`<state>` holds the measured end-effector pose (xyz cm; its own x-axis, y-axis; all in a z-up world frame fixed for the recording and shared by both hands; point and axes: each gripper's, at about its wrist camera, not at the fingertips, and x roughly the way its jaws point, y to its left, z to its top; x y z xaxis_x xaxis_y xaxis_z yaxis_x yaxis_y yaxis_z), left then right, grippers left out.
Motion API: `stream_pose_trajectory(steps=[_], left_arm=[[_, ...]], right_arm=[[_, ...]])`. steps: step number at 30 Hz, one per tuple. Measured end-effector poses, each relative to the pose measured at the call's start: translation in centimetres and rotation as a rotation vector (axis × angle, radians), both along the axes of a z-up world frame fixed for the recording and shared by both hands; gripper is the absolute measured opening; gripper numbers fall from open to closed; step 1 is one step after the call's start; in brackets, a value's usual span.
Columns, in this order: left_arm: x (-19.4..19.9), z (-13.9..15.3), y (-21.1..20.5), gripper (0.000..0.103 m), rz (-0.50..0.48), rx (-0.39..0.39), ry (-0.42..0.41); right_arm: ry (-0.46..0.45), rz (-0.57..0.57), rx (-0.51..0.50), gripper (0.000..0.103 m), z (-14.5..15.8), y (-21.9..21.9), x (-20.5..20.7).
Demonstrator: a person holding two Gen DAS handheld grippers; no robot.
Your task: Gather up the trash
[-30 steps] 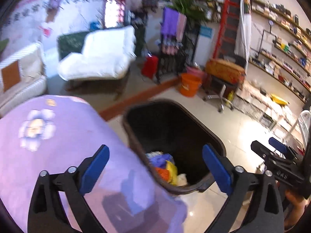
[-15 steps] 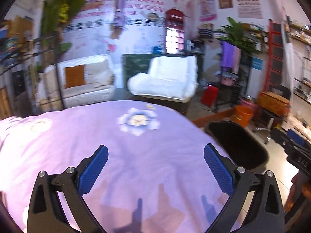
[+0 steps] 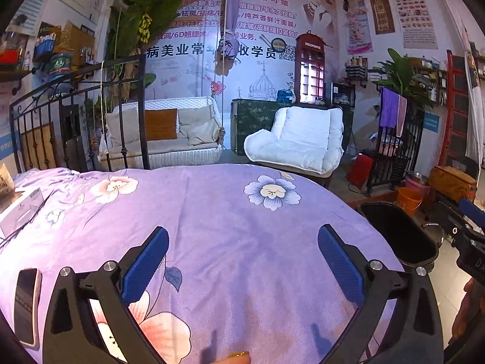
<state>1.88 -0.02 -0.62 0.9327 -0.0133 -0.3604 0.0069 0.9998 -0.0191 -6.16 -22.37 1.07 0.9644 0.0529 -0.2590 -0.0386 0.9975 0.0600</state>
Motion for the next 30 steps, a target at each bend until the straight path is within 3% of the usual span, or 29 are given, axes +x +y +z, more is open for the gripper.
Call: stream_pose_trajectory(steps=[12, 30], left_arm=[[-1.1, 0.2, 0.6, 0.098, 0.011, 0.004, -0.037], [-1.1, 0.0, 0.3, 0.098, -0.003, 0.010, -0.029]], right_arm=[[0.005, 0.001, -0.027, 0.098, -0.4, 0.9, -0.6], [0.017, -0.020, -0.010, 0.098, -0.5, 0.2, -0.3]])
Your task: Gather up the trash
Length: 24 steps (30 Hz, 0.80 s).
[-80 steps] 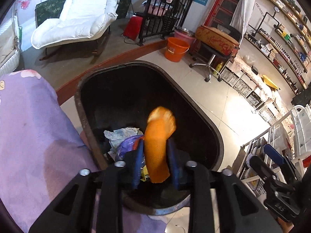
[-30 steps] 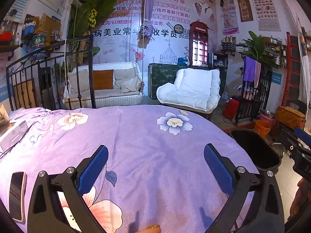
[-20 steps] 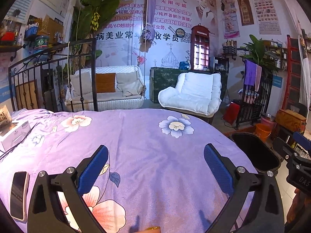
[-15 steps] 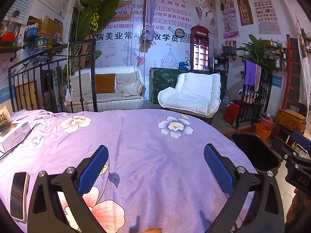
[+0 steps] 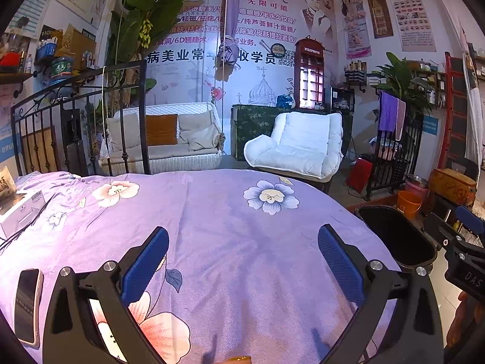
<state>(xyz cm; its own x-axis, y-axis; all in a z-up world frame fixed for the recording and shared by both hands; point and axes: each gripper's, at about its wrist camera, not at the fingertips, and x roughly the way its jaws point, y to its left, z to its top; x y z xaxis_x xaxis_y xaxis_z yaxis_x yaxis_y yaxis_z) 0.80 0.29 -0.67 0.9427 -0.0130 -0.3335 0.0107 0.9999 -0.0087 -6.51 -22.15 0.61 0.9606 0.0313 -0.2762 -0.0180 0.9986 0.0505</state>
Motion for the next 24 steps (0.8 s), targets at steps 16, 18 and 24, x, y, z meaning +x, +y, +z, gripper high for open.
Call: stream_pose_trajectory(steps=[16, 18, 24], left_arm=[[-0.33, 0.09, -0.16, 0.098, 0.005, 0.004, 0.001], [-0.30, 0.02, -0.20, 0.098, 0.003, 0.005, 0.004], [-0.46, 0.19, -0.38, 0.098, 0.001, 0.005, 0.004]], right_arm=[[0.004, 0.006, 0.002, 0.098, -0.29, -0.31, 0.11], [0.004, 0.008, -0.001, 0.098, -0.24, -0.32, 0.22], [0.006, 0.006, 0.003, 0.098, -0.31, -0.37, 0.34]])
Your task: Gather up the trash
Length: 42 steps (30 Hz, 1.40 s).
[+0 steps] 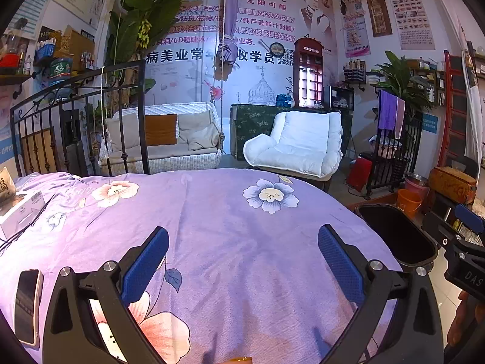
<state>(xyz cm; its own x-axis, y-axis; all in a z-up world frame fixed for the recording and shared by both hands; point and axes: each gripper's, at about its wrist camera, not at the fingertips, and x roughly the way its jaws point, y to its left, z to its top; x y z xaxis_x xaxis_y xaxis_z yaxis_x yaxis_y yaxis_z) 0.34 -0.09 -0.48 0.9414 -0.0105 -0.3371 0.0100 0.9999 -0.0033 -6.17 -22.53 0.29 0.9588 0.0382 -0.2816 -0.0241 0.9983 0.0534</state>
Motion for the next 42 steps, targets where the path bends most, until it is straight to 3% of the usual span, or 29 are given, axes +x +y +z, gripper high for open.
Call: stream_pose_trajectory(steps=[42], left_arm=[[-0.3, -0.2, -1.2, 0.098, -0.006, -0.004, 0.004]], right_arm=[[0.004, 0.003, 0.000, 0.098, -0.1, -0.1, 0.2]])
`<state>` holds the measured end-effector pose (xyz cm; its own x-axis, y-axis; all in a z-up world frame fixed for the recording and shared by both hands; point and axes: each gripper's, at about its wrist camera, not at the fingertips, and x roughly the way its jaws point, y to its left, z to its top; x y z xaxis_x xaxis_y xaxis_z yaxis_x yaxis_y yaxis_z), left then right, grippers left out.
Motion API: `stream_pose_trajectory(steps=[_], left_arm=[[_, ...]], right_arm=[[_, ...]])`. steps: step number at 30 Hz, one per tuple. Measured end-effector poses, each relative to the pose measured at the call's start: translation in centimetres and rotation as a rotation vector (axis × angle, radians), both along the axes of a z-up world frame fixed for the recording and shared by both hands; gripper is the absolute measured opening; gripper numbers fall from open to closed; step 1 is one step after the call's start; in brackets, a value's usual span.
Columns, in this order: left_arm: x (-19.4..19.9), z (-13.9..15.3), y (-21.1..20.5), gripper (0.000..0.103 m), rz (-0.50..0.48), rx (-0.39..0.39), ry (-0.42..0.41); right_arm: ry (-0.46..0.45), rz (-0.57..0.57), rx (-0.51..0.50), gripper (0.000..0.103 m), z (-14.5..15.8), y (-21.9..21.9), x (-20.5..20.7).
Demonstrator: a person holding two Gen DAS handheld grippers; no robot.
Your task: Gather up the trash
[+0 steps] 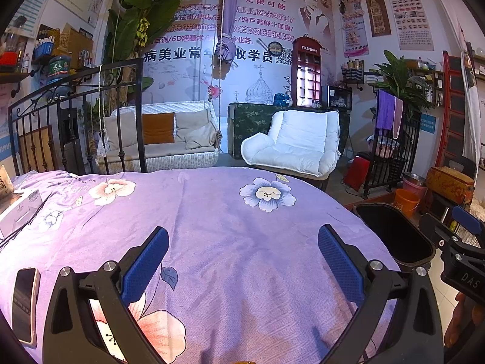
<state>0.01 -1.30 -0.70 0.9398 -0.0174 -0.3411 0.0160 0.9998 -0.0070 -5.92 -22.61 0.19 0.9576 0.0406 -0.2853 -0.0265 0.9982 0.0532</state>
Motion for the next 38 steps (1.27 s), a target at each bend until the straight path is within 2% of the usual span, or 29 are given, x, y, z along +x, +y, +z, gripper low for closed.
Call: stream_pose_trajectory(steps=[38], left_arm=[[0.1, 0.0, -1.1, 0.098, -0.010, -0.007, 0.006]], right_arm=[[0.004, 0.002, 0.001, 0.098, -0.5, 0.3, 0.0]])
